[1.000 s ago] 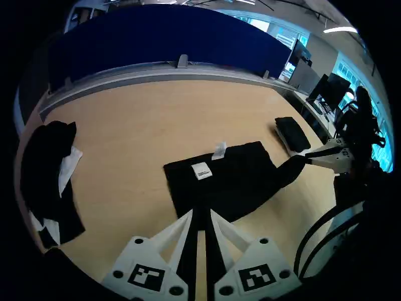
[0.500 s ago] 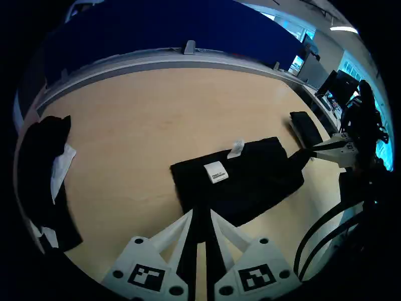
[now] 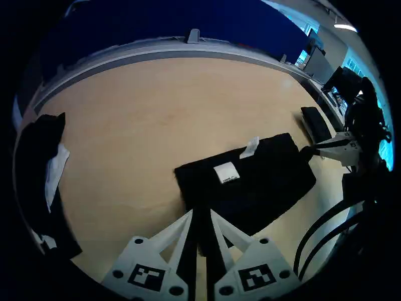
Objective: Fold towel
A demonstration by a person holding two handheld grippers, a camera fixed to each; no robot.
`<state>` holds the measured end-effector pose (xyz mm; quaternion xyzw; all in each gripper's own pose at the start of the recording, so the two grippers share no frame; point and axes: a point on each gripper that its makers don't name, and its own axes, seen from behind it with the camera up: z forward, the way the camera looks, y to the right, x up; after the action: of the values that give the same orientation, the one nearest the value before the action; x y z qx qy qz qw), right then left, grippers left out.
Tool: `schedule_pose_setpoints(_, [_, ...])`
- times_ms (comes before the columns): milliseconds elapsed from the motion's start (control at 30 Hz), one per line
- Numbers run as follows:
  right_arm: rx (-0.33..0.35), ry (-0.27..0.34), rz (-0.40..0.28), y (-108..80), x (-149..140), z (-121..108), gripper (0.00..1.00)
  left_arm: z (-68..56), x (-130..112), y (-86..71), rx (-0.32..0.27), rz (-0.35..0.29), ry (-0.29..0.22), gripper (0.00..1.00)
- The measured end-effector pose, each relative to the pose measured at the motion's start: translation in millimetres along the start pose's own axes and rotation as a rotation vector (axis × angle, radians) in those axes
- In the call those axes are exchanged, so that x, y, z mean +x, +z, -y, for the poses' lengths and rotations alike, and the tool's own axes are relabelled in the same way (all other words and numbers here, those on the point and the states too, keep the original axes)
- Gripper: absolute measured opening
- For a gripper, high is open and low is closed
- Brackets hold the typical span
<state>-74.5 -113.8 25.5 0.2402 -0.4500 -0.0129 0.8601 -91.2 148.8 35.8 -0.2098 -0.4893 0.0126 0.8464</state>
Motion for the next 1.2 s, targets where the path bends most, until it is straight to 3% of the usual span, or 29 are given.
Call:
schedule_pose_setpoints(333, [-0.039,0.030,0.005,11.7,-1,-10,0.14,8.2,8,11.5,0.008,0.011,-0.012,0.11])
schedule_pose_setpoints(500, [-0.065,0.046,-0.001,14.0,1,-15,0.18,12.5,9,16.0,0.012,0.020,-0.018,0.20])
schedule_pose_setpoints(600, [-0.084,0.045,-0.002,15.2,2,-18,0.28,15.5,11,17.6,0.018,0.018,-0.017,0.25])
schedule_pose_setpoints(733, [-0.101,0.039,-0.006,16.2,4,-20,0.45,20.2,14,17.1,0.031,0.012,-0.015,0.43])
schedule_pose_setpoints(933, [-0.137,0.034,-0.034,17.3,9,-28,0.82,28.9,19,15.7,0.057,-0.006,-0.019,0.85])
schedule_pose_setpoints(1200, [-0.193,0.025,-0.060,14.3,15,-41,0.93,42.2,28,11.8,0.107,-0.041,-0.022,0.86])
